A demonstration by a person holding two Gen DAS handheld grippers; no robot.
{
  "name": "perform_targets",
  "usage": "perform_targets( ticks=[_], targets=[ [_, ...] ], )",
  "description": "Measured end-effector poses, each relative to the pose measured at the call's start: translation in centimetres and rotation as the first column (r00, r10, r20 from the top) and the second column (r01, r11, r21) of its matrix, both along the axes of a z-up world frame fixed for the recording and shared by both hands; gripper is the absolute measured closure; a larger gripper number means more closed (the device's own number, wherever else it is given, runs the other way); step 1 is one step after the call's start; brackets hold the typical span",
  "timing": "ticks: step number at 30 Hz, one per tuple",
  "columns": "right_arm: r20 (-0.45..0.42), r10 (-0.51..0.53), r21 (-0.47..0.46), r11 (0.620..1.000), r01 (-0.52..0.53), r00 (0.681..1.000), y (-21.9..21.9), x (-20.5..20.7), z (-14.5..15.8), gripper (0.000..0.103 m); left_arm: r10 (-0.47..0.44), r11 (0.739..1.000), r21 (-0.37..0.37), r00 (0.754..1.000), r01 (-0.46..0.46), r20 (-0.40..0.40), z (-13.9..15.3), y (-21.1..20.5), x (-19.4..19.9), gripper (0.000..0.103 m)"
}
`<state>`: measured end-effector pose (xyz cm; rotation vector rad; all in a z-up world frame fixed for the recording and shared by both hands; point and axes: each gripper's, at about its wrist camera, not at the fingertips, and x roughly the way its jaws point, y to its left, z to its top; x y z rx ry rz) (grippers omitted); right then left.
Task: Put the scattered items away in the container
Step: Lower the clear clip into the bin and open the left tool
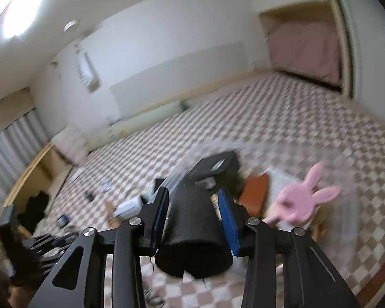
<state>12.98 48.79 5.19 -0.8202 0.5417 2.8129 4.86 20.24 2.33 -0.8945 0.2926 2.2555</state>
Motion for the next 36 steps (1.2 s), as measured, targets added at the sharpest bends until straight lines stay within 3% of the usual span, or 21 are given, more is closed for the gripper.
perform_targets(
  ticks=[1, 3, 10, 21, 29, 31, 32, 33, 36],
  targets=[
    [0.001, -0.013, 0.001, 1.000, 0.013, 1.000, 0.4, -0.1, -0.2, 0.066, -0.011, 1.000, 0.002, 1.000, 0.011, -0.002, 0.3, 1.0, -0.1, 0.076],
    [0.020, -0.022, -0.027, 0.999, 0.022, 1.000, 1.5, -0.4, -0.9, 0.092, -0.030, 1.000, 0.010, 1.000, 0.030, 0.000, 0.6, 2.9, -0.5, 0.076],
    [0.121, -0.121, -0.050, 0.990, 0.128, 0.985, 5.5, -2.9, -4.7, 0.093, -0.104, 0.994, 0.020, 0.994, 0.104, 0.021, 0.8, 9.8, -1.8, 0.076],
    [0.082, -0.104, -0.116, 0.987, 0.113, 0.991, 7.3, -2.0, -5.5, 0.093, -0.181, 0.983, 0.024, 0.982, 0.180, 0.047, -0.6, 15.1, -2.7, 0.076],
    [0.121, -0.089, -0.106, 0.989, 0.102, 0.989, 7.4, -2.6, -6.2, 0.091, -0.184, 0.983, -0.010, 0.982, 0.184, 0.047, -1.9, 17.3, -3.2, 0.076],
    [0.129, -0.085, -0.098, 0.990, 0.098, 0.988, 7.3, -2.5, -6.3, 0.081, -0.177, 0.984, -0.018, 0.983, 0.178, 0.045, -2.0, 17.7, -3.5, 0.076],
    [0.130, -0.086, -0.094, 0.991, 0.099, 0.988, 7.1, -2.3, -6.2, 0.053, -0.170, 0.985, -0.022, 0.984, 0.171, 0.044, -2.2, 17.9, -3.7, 0.076],
    [0.124, -0.090, -0.087, 0.991, 0.101, 0.988, 6.9, -2.1, -6.2, 0.034, -0.166, 0.986, -0.023, 0.985, 0.168, 0.046, -2.3, 18.0, -3.9, 0.076],
    [0.111, -0.082, -0.061, 0.994, 0.089, 0.990, 6.3, -1.6, -5.7, 0.034, -0.155, 0.987, -0.029, 0.986, 0.157, 0.058, -2.7, 18.3, -4.2, 0.075]
  ],
)
